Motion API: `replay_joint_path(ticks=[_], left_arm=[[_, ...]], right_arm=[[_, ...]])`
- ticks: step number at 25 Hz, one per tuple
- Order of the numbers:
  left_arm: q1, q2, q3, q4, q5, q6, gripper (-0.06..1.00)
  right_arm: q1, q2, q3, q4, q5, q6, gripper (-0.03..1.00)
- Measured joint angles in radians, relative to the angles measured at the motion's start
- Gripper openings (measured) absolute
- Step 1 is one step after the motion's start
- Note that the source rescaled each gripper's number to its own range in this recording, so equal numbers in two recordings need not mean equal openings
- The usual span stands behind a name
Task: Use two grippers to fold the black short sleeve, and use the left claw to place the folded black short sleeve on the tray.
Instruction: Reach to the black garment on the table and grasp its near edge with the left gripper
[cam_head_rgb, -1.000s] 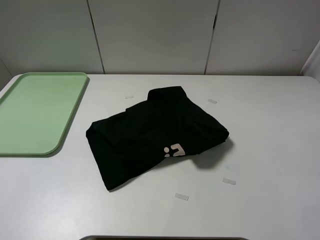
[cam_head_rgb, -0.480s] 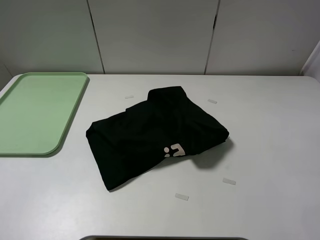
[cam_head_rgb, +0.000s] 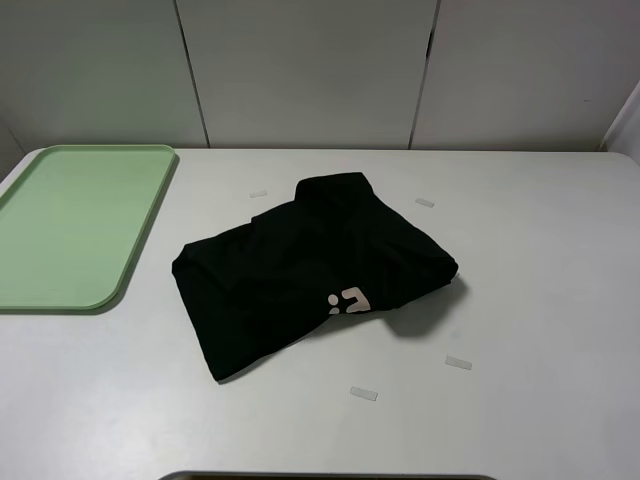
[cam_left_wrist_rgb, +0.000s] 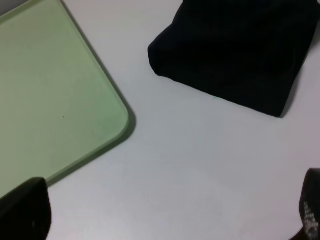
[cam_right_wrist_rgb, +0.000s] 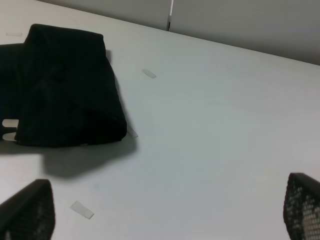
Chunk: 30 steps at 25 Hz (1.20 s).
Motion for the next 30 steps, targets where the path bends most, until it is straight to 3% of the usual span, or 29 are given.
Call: replay_joint_path(ticks=[7,16,19,22,27,30], left_arm=[[0.000,0.000,0.000,-0.009,-0.005,-0.015,1.00],[0.000,0.000,-0.001,-0.043,-0.018,-0.179,0.99],[0.000,0.002,-0.013,-0.096,-0.074,-0.200,0.99],[0.000,0.061,-0.016,-0.196,-0.200,-0.247,0.99],[0.000,0.330,-0.017,-0.352,-0.352,-0.286,0.99],[0.000,0.544,-0.017,-0.481,-0.401,-0.217,0.98]], right_arm=[[0.000,0.000,0.000,0.000,0.000,0.000,1.00],[0.000,0.000,0.000,0.000,0.000,0.000,1.00],[0.000,0.000,0.000,0.000,0.000,0.000,1.00],[0.000,0.000,0.000,0.000,0.000,0.000,1.00],[0.000,0.000,0.000,0.000,0.000,0.000,1.00],[0.000,0.000,0.000,0.000,0.000,0.000,1.00]])
